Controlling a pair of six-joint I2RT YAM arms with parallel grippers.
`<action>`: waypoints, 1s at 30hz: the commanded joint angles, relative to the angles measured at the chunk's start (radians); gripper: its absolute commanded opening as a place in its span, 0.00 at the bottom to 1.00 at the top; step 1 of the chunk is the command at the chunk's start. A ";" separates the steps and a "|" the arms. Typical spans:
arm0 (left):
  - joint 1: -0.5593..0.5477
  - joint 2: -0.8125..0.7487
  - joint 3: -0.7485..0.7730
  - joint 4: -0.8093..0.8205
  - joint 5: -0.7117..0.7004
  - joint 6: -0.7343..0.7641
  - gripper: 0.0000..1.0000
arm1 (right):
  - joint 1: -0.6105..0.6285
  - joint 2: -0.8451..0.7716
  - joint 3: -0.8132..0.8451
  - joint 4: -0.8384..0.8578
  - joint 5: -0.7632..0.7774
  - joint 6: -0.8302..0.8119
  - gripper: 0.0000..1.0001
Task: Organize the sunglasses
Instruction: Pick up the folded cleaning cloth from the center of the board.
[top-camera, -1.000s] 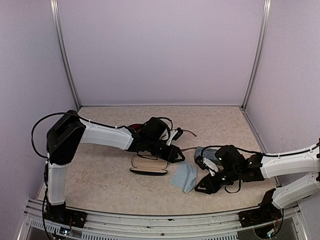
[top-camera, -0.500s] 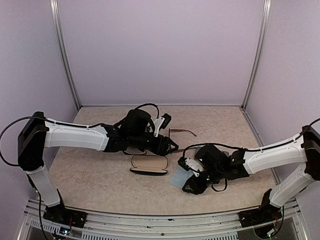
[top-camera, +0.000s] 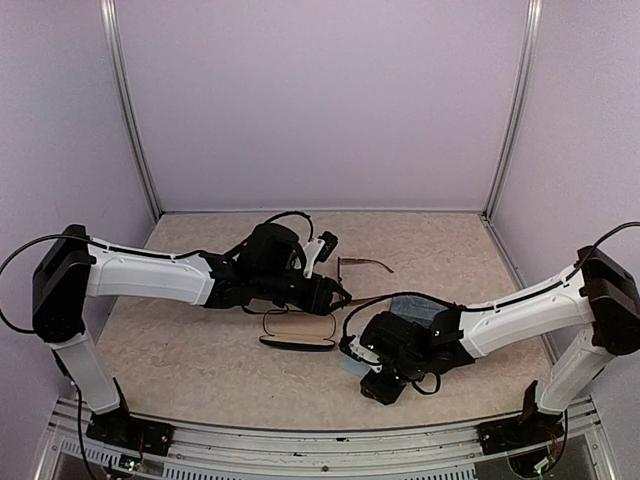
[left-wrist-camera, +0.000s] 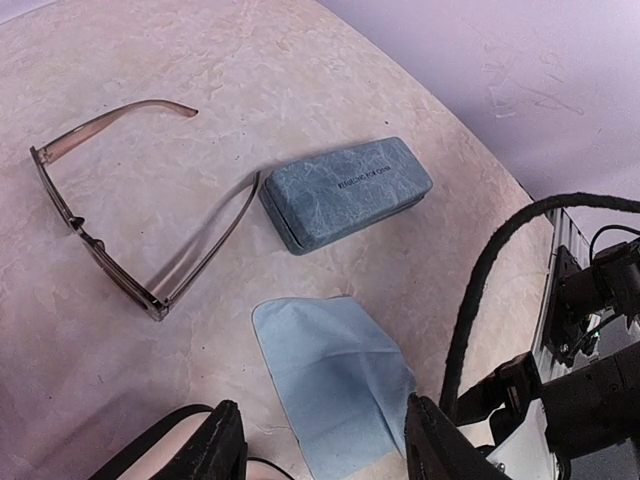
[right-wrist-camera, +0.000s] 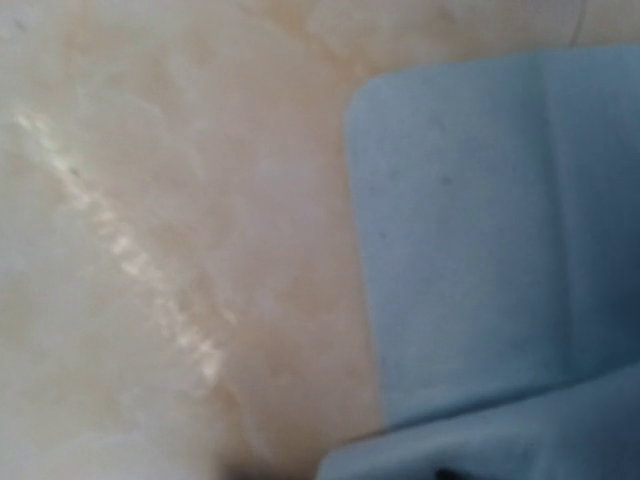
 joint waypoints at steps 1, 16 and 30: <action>-0.005 -0.015 -0.010 0.005 0.003 -0.004 0.53 | 0.024 0.050 0.039 -0.079 0.123 -0.001 0.45; -0.009 0.002 -0.014 0.011 -0.015 -0.028 0.54 | -0.001 -0.060 -0.070 -0.056 0.050 0.037 0.18; -0.074 -0.012 -0.054 0.012 -0.043 0.051 0.54 | -0.073 -0.115 -0.118 -0.036 -0.027 0.020 0.26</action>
